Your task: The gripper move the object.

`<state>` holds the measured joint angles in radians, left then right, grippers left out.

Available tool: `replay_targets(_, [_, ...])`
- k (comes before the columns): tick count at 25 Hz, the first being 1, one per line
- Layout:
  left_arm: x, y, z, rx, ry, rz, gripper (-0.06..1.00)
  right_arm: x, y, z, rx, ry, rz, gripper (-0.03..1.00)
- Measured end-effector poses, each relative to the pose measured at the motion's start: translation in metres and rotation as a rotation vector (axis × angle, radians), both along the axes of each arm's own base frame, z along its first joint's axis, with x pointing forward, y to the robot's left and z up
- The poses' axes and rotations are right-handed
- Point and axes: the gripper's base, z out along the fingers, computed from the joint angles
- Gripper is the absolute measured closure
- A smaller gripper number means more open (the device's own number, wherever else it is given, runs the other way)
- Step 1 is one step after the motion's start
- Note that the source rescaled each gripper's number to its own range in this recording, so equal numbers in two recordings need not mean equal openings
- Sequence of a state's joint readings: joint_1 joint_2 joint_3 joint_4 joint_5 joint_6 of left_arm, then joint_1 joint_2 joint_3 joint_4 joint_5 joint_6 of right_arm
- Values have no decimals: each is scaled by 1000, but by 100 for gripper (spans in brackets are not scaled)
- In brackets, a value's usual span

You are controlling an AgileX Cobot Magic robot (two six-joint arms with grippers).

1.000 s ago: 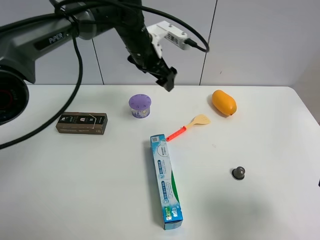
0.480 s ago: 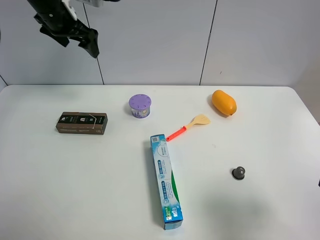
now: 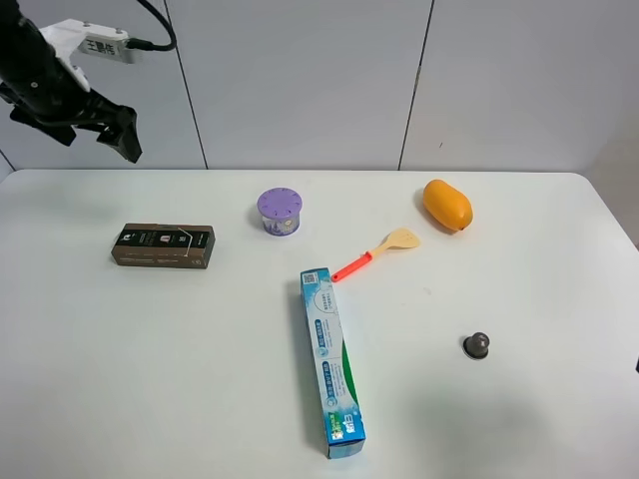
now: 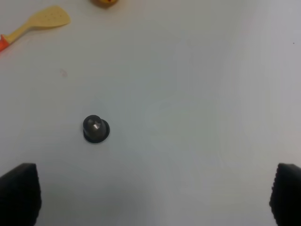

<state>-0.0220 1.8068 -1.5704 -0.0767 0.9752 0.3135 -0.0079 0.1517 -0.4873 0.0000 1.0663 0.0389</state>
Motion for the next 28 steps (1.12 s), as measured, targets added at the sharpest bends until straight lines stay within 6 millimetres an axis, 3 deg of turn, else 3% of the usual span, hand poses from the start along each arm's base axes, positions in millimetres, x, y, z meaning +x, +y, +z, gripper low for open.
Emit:
replay_targets(5, [-63,20,30,1,-148,65,-5,0,0,0,0,0,0,-3])
replay_targets(10, [-139,35,59,12,-288,135,-5,0,0,0,0,0,0,-3])
replay_targets(17, [-236,39,81,38,-531,222,-6,0,0,0,0,0,0,-3])
replay_targets(21, [-275,30,73,-14,-572,243,-6,0,0,0,0,0,0,-3])
replay_targets(28, [-322,16,33,-88,-582,244,-6,0,0,0,0,0,0,-3])
